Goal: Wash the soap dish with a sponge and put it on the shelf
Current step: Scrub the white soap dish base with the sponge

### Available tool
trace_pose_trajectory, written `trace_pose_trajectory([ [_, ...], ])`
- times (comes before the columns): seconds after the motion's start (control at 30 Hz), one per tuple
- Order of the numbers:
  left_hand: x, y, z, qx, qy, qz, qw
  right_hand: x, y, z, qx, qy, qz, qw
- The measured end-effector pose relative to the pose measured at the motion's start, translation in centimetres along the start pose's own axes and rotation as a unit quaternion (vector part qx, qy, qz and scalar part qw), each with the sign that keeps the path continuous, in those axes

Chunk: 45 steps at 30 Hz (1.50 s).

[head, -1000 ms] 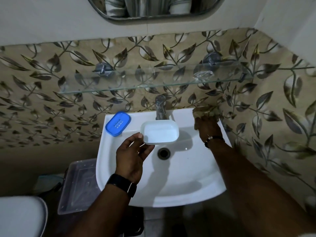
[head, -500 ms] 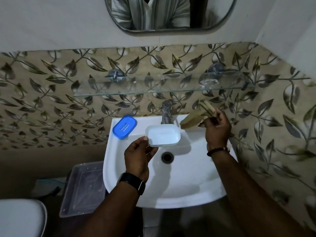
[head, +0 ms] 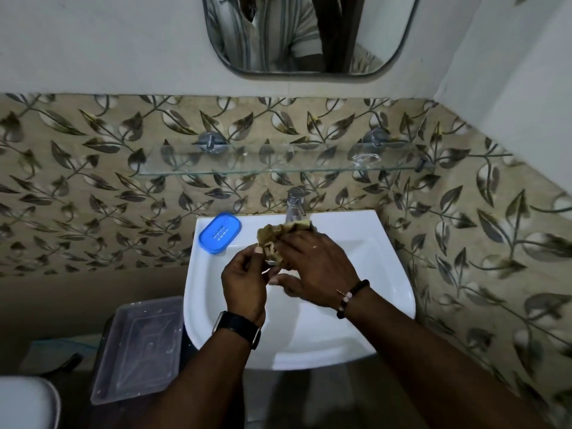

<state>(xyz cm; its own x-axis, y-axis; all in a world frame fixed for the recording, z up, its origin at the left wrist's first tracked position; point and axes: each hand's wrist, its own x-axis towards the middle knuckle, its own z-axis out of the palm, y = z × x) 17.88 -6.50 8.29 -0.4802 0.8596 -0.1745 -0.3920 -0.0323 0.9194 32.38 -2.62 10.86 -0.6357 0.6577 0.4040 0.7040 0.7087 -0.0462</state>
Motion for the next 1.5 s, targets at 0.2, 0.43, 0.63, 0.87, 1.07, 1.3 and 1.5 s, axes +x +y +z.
trace_pose_trajectory([
  [0.2,0.3,0.8,0.7,-0.026,0.033,0.001,0.999,1.6,-1.9,-0.7,-0.115,0.010,0.077,0.990],
  [0.43,1.6,1.8,-0.4,-0.013,-0.035,0.010,0.999,2.7,-3.3,-0.6,0.060,-0.042,0.083,0.994],
  [0.63,2.0,2.1,-0.7,-0.034,0.001,-0.002,0.999,3.3,-0.9,-2.6,-0.065,-0.055,-0.049,0.995],
  [0.87,2.6,2.7,-0.6,-0.002,0.007,0.027,1.000,2.1,-2.3,-1.6,-0.101,0.010,0.012,0.995],
  [1.07,2.4,3.3,-1.4,0.046,-0.047,0.013,0.998,0.7,-3.0,-1.0,0.005,-0.051,0.035,0.998],
  [1.3,4.2,5.6,-4.1,0.181,-0.192,0.140,0.954,2.0,0.3,-3.9,0.320,-0.158,0.103,0.928],
  [1.5,4.3,6.3,-4.1,0.205,-0.240,0.114,0.942,2.9,0.7,-3.8,0.455,0.153,0.249,0.841],
])
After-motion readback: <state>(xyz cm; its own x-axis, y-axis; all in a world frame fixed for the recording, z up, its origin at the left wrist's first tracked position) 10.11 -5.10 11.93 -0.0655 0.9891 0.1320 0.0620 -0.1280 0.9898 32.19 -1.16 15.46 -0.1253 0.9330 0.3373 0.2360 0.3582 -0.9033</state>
